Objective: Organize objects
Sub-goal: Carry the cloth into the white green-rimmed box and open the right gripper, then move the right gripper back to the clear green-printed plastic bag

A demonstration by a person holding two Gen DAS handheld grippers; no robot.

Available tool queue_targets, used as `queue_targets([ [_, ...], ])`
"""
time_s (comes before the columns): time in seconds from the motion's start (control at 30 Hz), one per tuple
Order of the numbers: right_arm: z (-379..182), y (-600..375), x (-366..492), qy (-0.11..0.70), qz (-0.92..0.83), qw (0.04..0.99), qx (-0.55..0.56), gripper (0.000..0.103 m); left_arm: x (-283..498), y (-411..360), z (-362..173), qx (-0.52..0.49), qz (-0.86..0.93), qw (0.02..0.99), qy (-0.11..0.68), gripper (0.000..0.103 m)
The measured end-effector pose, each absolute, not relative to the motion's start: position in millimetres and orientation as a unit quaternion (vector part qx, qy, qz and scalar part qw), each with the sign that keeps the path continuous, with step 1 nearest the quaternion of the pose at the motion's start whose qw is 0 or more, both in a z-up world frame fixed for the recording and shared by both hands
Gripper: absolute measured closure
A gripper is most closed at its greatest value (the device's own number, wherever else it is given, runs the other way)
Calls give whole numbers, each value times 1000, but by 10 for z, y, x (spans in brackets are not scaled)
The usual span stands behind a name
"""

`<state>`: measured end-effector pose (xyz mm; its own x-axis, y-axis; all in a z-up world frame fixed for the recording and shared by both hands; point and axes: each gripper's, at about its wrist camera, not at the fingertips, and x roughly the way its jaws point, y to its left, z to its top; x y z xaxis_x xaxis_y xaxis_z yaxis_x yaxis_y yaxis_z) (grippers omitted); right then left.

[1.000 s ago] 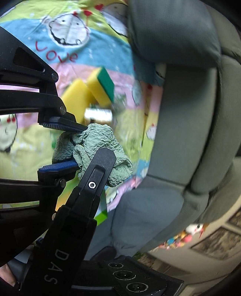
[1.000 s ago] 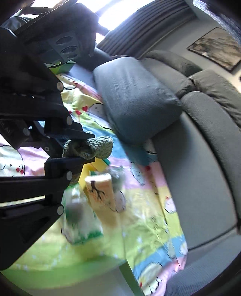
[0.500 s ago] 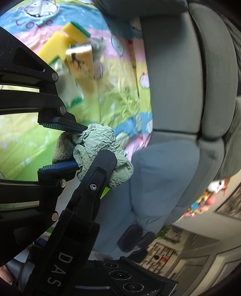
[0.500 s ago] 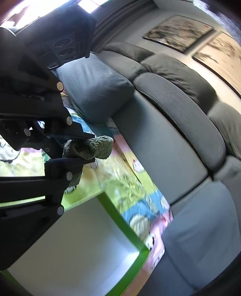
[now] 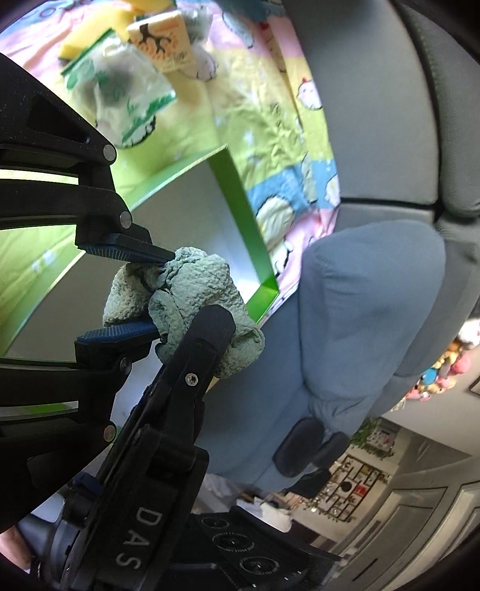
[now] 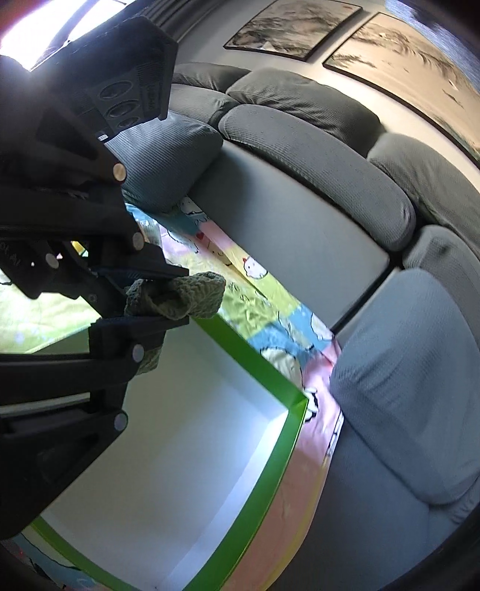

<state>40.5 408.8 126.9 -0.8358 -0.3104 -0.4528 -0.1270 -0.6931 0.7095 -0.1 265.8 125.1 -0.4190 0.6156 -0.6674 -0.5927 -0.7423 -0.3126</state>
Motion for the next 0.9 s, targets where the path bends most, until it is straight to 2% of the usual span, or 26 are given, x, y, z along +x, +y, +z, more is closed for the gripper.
queue_targets([
  [0.63, 1065, 4316, 501, -403, -857, -25, 319, 83, 30, 2783, 1035, -439, 816, 375, -14, 72],
  [0.73, 1068, 4321, 521, -408, -855, -34, 317, 78, 79, 2688, 1083, -433, 819, 377, -14, 72],
  [0.87, 1115, 4288, 548, -410, -855, -46, 315, 60, 140, 2466, 1171, -420, 830, 366, -22, 72],
  [0.9, 1137, 4269, 554, -407, -857, -48, 312, 56, 147, 2407, 1190, -417, 832, 364, -26, 69],
])
